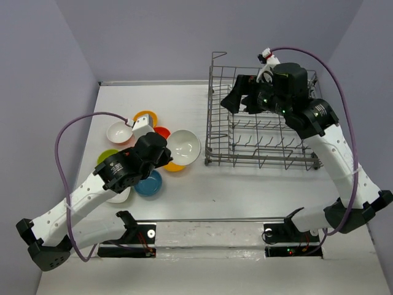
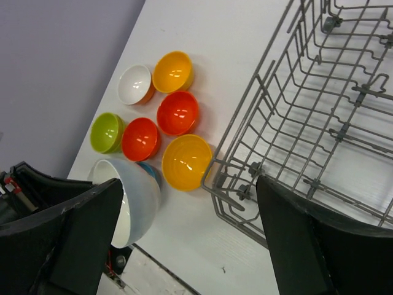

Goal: Load the bowls into the dish rack
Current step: Pick up the bowl from the corner of the board, then pass from the left arm to the right

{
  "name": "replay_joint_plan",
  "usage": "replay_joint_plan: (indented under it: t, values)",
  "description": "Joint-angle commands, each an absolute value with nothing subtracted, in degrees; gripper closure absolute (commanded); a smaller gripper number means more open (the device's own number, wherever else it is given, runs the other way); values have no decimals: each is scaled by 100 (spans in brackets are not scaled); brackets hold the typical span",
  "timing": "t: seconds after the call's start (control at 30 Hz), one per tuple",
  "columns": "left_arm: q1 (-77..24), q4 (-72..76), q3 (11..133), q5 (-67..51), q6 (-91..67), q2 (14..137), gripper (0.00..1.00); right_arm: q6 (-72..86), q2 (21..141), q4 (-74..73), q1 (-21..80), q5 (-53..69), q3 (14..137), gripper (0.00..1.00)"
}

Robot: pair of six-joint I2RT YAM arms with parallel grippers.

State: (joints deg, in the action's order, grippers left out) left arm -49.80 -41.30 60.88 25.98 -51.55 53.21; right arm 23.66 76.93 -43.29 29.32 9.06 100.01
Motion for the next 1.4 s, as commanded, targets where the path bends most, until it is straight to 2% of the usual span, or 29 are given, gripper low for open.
replay_joint_plan:
  t: [0.0,0.3,0.67,1.17,1.37]
  values:
    - [-5001,-3902,6723,3137,-4984,5300,100,2224,7945,-4763,3470,396,10765,6]
    - [-5001,-3586,7418,3533,-4545,5712,100,2154,9026,-5800,4780,-992,12277,8]
    - [-5001,-3437,7717,3700,-4263,5950,100,1784,9878,-6916,5238,-2144,13420,13]
    - [-4992,-3103,8174,3656,-3885,6407,100,1679,10318,-6785,5467,-2144,13781,13]
    - [-4992,-3094,8253,3753,-3858,6398,100,1941,10354,-6952,5467,-2513,13694,16]
